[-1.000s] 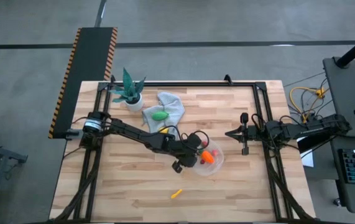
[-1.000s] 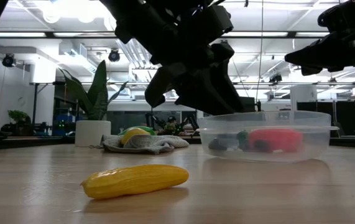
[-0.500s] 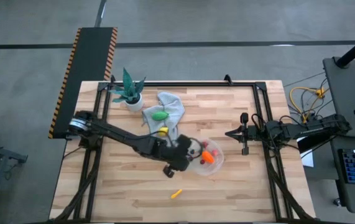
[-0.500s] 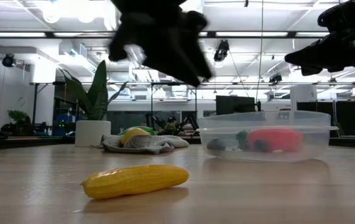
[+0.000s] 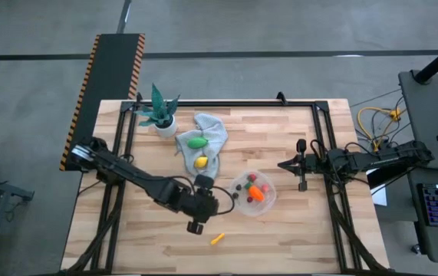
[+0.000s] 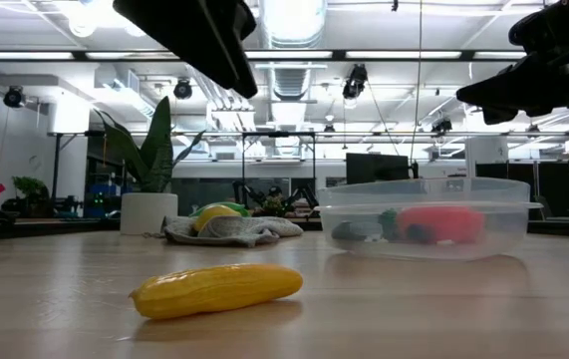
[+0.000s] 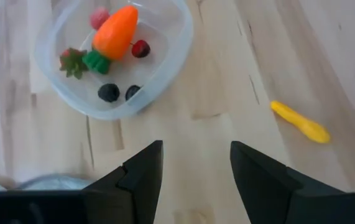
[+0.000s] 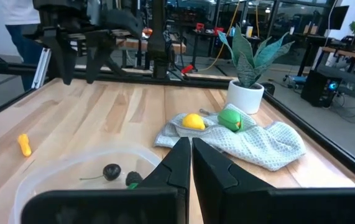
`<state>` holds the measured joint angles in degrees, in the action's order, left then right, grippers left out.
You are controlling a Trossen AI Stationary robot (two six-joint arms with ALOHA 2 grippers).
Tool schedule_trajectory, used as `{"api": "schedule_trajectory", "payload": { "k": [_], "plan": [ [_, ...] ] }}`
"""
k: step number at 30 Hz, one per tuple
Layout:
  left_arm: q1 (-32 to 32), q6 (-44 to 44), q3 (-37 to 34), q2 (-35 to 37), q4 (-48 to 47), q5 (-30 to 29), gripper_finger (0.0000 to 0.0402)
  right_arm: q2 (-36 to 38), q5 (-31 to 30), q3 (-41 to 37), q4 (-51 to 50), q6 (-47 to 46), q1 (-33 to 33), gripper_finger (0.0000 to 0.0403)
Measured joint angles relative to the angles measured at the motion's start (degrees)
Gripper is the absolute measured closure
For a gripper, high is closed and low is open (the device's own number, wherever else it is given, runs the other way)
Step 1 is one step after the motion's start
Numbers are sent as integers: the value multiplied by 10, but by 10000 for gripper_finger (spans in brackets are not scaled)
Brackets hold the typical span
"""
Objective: Pick and placing Produce into tupperware
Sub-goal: Put the yellow chili pepper into the transparent bin
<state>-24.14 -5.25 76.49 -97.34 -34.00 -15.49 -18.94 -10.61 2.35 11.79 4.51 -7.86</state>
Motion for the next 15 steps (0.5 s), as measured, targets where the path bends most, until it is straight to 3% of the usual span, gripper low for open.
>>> {"api": "schedule_trajectory", "payload": {
  "k": [15],
  "plan": [
    [-2,-195,4,-30,12,17,229,0,0,0,4,26,0,394]
  ]
}}
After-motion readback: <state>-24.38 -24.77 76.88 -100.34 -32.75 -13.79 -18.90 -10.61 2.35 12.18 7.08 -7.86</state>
